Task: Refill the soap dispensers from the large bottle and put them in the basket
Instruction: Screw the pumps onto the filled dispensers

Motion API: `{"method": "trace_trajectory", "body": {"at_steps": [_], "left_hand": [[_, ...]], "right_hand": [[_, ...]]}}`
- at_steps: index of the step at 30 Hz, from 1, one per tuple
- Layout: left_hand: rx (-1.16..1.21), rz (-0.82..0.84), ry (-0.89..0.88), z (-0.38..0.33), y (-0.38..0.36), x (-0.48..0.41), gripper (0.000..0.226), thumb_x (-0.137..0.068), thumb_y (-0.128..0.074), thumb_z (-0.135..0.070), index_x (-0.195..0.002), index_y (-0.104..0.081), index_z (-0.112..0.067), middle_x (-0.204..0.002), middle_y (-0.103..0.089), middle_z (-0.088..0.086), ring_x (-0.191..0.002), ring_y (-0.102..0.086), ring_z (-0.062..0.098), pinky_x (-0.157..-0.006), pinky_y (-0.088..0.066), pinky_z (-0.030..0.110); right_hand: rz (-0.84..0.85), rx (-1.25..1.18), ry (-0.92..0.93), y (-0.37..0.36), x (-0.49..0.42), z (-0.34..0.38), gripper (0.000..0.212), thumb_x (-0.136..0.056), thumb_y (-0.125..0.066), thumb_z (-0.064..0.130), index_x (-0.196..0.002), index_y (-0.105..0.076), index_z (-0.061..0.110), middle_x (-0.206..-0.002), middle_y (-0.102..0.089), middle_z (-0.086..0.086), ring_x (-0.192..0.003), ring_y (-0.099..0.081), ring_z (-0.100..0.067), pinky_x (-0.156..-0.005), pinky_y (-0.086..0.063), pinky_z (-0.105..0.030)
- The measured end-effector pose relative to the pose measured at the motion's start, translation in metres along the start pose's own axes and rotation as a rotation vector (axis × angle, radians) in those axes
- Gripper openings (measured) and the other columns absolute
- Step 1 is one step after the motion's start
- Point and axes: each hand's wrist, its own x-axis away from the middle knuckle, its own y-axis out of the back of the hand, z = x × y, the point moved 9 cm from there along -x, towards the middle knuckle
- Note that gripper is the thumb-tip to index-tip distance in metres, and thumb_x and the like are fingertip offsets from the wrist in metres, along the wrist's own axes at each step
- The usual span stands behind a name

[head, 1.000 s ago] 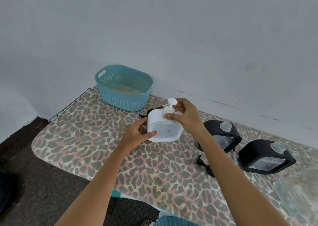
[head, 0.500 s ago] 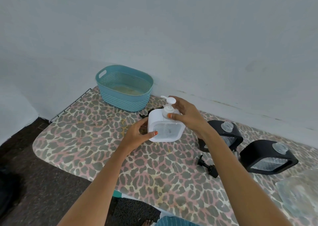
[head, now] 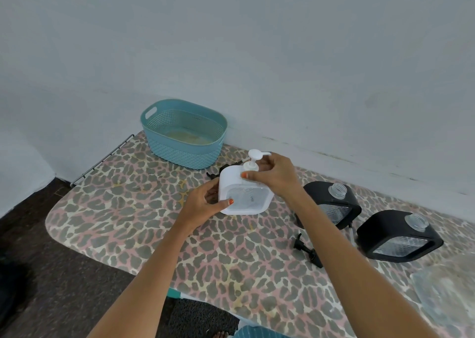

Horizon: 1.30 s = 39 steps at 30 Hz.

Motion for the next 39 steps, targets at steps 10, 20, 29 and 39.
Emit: {"method": "trace_trajectory", "body": {"at_steps": [10,20,29,39], "left_hand": [[0.011,0.001,0.019,0.003,0.002,0.0,0.056,-0.073,-0.073,-0.008,-0.119,-0.049,-0.03,-0.102,-0.063,-0.017,-0.093,-0.063,-0.006,-0.081,-0.052,0.014],[-0.002,0.004,0.061,0.008,0.003,-0.001,0.065,-0.072,-0.075,-0.015,-0.13,-0.047,-0.012,-0.114,-0.062,-0.004,-0.105,-0.061,0.008,-0.092,-0.051,0.027],[0.032,0.021,0.093,0.009,0.003,-0.002,0.06,-0.076,-0.069,-0.005,-0.131,-0.045,-0.009,-0.121,-0.06,0.003,-0.094,-0.062,-0.007,-0.087,-0.052,0.019],[-0.021,-0.017,0.046,0.009,0.005,-0.003,0.063,-0.074,-0.072,-0.009,-0.131,-0.046,-0.009,-0.12,-0.061,0.003,-0.096,-0.061,-0.007,-0.086,-0.051,0.016]], "right_hand": [[0.106,-0.059,0.034,-0.001,0.001,0.003,0.046,-0.072,-0.073,0.0,-0.115,-0.058,0.009,-0.104,-0.062,-0.001,-0.098,-0.058,-0.016,-0.091,-0.045,-0.03],[0.161,-0.043,0.034,-0.006,0.002,0.004,0.044,-0.075,-0.07,-0.001,-0.117,-0.06,0.005,-0.117,-0.064,-0.01,-0.104,-0.059,-0.015,-0.098,-0.043,-0.03],[0.14,0.115,0.059,-0.011,0.001,0.009,0.042,-0.077,-0.071,0.01,-0.117,-0.06,0.007,-0.123,-0.06,-0.007,-0.104,-0.053,-0.011,-0.09,-0.037,-0.024],[0.077,0.315,0.132,-0.019,0.0,0.008,0.035,-0.088,-0.058,0.015,-0.122,-0.053,0.006,-0.124,-0.054,-0.013,-0.115,-0.047,-0.025,-0.079,-0.025,-0.017]]}}
